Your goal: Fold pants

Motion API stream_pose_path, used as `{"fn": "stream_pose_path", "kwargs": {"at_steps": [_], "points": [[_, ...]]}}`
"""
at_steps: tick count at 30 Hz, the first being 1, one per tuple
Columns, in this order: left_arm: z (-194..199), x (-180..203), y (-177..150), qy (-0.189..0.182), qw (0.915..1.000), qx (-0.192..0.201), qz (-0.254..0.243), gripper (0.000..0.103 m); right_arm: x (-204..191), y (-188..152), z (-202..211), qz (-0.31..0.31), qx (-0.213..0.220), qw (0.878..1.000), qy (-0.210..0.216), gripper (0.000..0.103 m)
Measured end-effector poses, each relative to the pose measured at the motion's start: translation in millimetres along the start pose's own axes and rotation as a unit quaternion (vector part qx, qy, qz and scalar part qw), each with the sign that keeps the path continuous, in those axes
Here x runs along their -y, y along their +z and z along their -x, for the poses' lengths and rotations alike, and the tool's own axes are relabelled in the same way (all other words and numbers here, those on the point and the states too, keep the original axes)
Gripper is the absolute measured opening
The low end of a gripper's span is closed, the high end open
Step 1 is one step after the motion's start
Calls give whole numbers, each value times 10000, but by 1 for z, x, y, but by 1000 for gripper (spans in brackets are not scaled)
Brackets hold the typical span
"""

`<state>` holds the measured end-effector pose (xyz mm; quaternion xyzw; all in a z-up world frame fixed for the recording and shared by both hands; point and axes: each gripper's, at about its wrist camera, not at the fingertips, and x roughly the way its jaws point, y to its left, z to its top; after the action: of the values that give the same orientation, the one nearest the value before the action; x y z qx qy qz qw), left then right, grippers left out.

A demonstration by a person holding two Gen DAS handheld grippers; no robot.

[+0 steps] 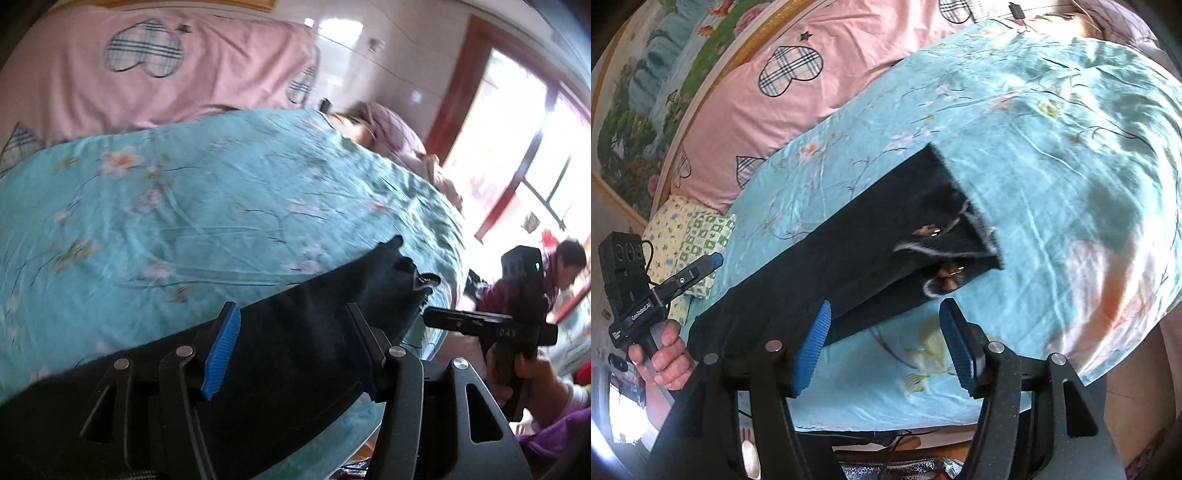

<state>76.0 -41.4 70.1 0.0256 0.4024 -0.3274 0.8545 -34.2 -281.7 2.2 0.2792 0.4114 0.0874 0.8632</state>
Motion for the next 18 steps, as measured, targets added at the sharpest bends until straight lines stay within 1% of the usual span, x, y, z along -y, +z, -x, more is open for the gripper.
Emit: {"fn": "stream_pose_path", "kwargs": {"at_steps": [6,9,14,18], "points": [[-22,16,16,-149,9991,-191,-351,60,10,3,1,-285,101,9995,38,63],[-32,20,24,-177,9985,-253,-442,60,13,5,0,-383,147,9991,69,63],[-49,25,34,-324,9970,-438,-556,60,20,6,-3,-568,208,9981,107,63],[-69,33,42,-460,9942,-668,-712,60,25,9,-1,-756,391,9963,111,63]]}}
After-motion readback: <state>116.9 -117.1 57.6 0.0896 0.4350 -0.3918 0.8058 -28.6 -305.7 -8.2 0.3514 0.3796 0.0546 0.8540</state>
